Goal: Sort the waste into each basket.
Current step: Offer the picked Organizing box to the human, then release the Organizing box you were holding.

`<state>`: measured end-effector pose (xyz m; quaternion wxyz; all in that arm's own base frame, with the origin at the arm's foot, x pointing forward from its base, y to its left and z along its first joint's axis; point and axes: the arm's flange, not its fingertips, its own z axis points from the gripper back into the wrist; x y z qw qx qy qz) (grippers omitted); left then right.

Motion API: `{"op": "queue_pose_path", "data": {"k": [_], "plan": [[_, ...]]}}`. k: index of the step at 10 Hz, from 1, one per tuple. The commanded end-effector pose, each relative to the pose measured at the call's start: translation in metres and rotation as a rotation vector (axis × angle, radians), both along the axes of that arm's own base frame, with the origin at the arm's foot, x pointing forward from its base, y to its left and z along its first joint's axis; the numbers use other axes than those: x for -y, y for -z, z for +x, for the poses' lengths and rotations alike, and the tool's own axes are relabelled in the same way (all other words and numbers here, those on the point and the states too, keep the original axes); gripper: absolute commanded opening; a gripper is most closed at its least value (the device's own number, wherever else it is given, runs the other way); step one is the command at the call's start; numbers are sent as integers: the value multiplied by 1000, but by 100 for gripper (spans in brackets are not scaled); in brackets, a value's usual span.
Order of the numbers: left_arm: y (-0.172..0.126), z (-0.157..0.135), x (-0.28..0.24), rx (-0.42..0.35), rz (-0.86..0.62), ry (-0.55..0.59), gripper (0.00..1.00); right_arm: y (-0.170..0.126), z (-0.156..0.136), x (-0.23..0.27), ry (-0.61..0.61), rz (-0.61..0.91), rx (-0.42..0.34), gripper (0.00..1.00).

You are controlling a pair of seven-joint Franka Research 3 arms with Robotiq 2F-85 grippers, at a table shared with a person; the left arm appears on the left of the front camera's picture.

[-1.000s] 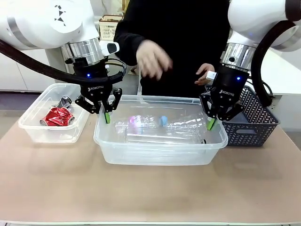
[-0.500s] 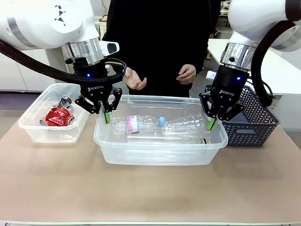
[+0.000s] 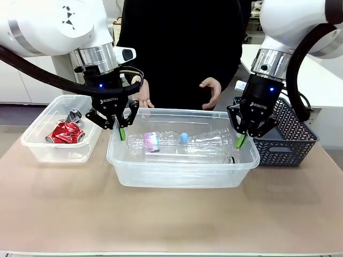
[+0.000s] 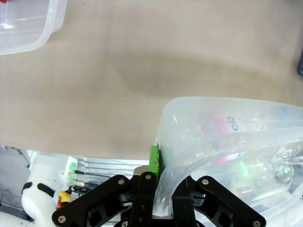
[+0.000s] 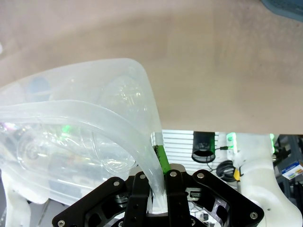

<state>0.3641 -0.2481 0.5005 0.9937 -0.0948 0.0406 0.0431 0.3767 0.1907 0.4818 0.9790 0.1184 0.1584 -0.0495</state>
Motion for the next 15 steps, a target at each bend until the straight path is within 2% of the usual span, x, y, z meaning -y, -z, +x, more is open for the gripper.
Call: {"op": "queue_pose_path", "data": {"k": [1,2,3,4,6,7,9,10,11,15], "plan": [[0,0,0,0,0,0,4,0,0,0,0,0,0,4],[7,42,1,-16,-82,14,4,3,44,-13,13,-23,-30,4],[13,70,-2,16,-54,2,4,6,69,-20,-42,-13,-66,4],[20,106,-6,-12,-94,6,4,9,98,-25,-36,-25,-74,4],[35,145,-9,18,-91,-26,4,14,131,-26,-56,2,-84,4],[40,153,-11,25,-100,-45,4,18,141,-23,-28,1,-71,4],[40,155,-14,66,-108,-78,4,34,156,-16,-29,36,-101,4],[54,156,-20,-8,-80,-10,4,49,165,-11,7,9,-144,4],[54,156,-20,-8,-80,-10,4,35,155,-10,-26,-5,-63,4],[54,156,-20,-8,-80,-10,4,35,155,-10,-26,-5,-63,4]]}}
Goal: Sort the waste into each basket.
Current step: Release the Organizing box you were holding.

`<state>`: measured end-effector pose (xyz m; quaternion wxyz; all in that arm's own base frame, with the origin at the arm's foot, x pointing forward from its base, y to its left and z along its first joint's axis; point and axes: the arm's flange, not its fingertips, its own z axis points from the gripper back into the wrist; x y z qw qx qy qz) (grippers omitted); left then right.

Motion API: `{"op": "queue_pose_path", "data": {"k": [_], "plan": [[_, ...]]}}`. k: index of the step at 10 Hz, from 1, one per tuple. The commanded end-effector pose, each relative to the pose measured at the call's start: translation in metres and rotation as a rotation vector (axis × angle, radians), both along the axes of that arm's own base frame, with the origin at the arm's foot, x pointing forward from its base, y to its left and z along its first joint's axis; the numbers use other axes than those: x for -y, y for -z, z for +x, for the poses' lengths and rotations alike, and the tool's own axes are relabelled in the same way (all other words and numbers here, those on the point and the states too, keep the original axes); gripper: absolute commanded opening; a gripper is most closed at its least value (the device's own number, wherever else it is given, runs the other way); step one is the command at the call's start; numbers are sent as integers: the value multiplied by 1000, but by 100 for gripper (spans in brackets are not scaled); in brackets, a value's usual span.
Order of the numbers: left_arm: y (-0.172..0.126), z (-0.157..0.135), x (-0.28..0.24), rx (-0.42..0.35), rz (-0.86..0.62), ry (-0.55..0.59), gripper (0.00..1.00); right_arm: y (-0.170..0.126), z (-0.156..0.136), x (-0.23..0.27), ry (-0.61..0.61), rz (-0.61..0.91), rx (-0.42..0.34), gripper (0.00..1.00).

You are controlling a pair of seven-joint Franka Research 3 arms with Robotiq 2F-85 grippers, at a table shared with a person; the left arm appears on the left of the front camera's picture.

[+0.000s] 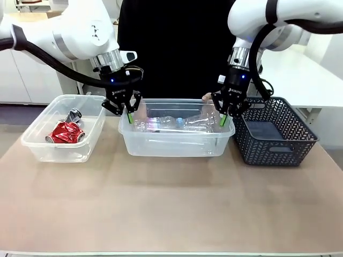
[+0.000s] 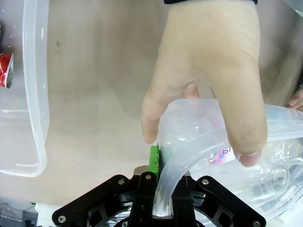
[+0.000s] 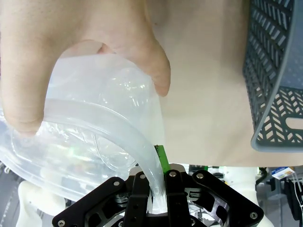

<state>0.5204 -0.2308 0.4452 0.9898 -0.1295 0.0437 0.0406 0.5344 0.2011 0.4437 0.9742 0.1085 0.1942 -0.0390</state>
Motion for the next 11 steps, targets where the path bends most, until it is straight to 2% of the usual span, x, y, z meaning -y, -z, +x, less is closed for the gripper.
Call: {"op": "queue_pose_path", "data": {"k": [1,4,5,6,7,8,10,11], "plan": [[-2,0,-3,-5,-10,-12,4,-3,-2,1,6,6,7,4],[-2,0,-3,-5,-10,-12,4,0,0,0,0,0,-1,4],[0,0,0,-1,0,0,35,-10,-15,9,27,12,98,35],[-8,-4,7,27,3,34,62,-17,-28,12,8,27,188,59],[-17,-11,11,50,19,43,93,-26,-39,13,-8,40,256,91],[-25,-21,12,68,22,52,100,-36,-50,13,-14,35,335,100],[-43,-43,9,128,26,47,100,-56,-68,16,-34,47,465,100],[-47,-48,10,146,27,53,96,-55,-69,17,-35,51,480,92]]}}
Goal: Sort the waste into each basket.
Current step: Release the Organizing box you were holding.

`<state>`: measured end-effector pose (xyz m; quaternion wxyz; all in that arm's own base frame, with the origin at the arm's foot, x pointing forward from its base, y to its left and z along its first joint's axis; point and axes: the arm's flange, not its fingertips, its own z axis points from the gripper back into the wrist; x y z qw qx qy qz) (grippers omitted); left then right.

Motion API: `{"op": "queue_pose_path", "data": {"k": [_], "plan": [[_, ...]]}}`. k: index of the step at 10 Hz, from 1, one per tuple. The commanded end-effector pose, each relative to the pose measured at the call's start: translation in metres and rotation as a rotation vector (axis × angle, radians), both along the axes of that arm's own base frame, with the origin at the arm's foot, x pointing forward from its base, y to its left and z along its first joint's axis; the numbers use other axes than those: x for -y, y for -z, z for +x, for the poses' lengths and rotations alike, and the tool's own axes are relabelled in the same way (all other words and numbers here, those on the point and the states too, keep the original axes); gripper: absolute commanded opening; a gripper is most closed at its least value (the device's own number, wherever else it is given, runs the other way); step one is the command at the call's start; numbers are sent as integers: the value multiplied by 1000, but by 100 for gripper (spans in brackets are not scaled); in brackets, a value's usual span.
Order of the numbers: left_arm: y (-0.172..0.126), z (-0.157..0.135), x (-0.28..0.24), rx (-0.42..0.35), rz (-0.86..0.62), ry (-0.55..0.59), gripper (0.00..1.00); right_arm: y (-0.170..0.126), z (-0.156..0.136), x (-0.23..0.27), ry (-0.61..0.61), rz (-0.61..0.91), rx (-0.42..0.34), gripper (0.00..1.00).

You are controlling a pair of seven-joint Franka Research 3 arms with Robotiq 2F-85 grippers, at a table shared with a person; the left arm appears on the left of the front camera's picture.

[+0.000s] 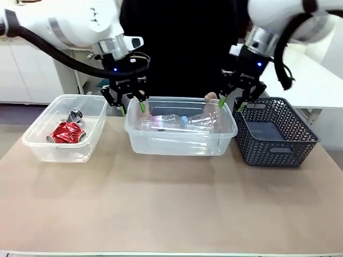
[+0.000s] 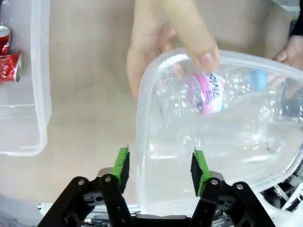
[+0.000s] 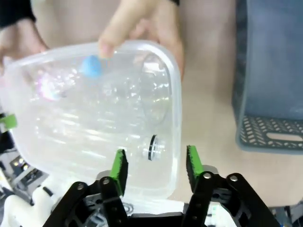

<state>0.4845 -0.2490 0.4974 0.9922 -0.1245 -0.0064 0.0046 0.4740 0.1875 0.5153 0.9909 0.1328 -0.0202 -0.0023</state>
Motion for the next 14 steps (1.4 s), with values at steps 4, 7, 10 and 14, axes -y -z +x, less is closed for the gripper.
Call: {"op": "queue_pose_path", "data": {"k": [4,7,10,14], "plan": [[4,-20,-5,52,-8,12,100,23,-16,8,-23,23,139,100],[-3,-16,-3,29,6,1,100,18,-9,6,-9,-1,97,100],[-3,-16,-3,29,6,1,100,18,-9,6,-9,-1,97,100],[-1,-15,-3,31,5,0,99,18,-9,6,-9,-1,97,100]]}}
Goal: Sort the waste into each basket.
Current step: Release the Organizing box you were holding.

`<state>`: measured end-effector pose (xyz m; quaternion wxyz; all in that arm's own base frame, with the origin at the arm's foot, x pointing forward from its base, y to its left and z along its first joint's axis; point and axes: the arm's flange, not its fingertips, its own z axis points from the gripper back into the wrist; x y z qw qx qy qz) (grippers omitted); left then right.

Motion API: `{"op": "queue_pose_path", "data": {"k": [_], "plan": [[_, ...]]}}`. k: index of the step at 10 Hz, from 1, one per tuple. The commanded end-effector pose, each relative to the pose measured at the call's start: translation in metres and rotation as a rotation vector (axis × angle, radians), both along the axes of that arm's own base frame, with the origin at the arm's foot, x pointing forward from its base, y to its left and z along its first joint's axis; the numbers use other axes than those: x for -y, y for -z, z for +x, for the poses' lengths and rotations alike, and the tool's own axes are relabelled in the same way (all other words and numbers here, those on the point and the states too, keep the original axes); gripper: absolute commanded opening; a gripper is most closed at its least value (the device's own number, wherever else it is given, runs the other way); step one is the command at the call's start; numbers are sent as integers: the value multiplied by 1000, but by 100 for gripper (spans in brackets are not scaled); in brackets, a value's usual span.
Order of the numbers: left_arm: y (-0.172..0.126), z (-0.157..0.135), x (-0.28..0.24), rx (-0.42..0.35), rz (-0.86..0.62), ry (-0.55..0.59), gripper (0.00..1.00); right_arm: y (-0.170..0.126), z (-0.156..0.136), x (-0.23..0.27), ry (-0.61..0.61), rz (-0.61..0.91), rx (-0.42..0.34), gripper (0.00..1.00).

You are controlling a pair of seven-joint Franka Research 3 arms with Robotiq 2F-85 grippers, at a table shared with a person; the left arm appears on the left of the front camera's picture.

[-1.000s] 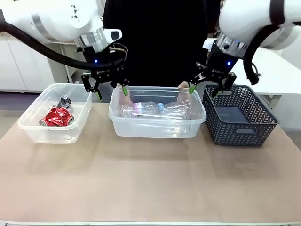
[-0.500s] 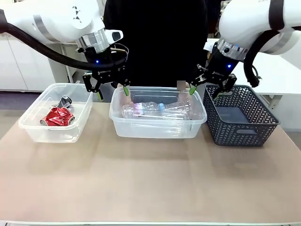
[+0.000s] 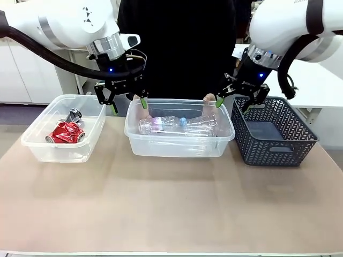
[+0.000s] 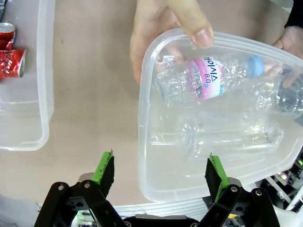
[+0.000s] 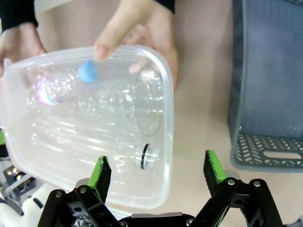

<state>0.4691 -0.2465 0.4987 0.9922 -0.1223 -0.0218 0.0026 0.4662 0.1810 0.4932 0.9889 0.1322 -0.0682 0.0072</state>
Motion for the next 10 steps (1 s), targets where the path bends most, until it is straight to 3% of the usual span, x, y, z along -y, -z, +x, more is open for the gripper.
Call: {"op": "queue_pose_path", "data": {"k": [1,2,3,5,7,8,9,10], "plan": [[-21,-25,1,-1,-42,74,100,0,0,0,0,0,0,100],[-43,-63,0,-15,-63,166,100,-25,-50,20,-68,73,-10,100],[-57,-106,-2,-19,-29,181,100,-42,-99,42,-96,134,3,100],[-66,-182,-18,20,-87,258,100,-59,-177,88,-38,291,66,100],[-62,-212,-38,22,-158,317,100,-60,-213,113,56,344,185,100],[-56,-200,-38,44,-149,231,100,-50,-211,110,132,274,258,100],[-76,-214,-18,24,-102,284,100,-67,-197,103,13,323,114,100],[-76,-214,-18,24,-102,284,100,-67,-197,103,13,323,114,100]]}}
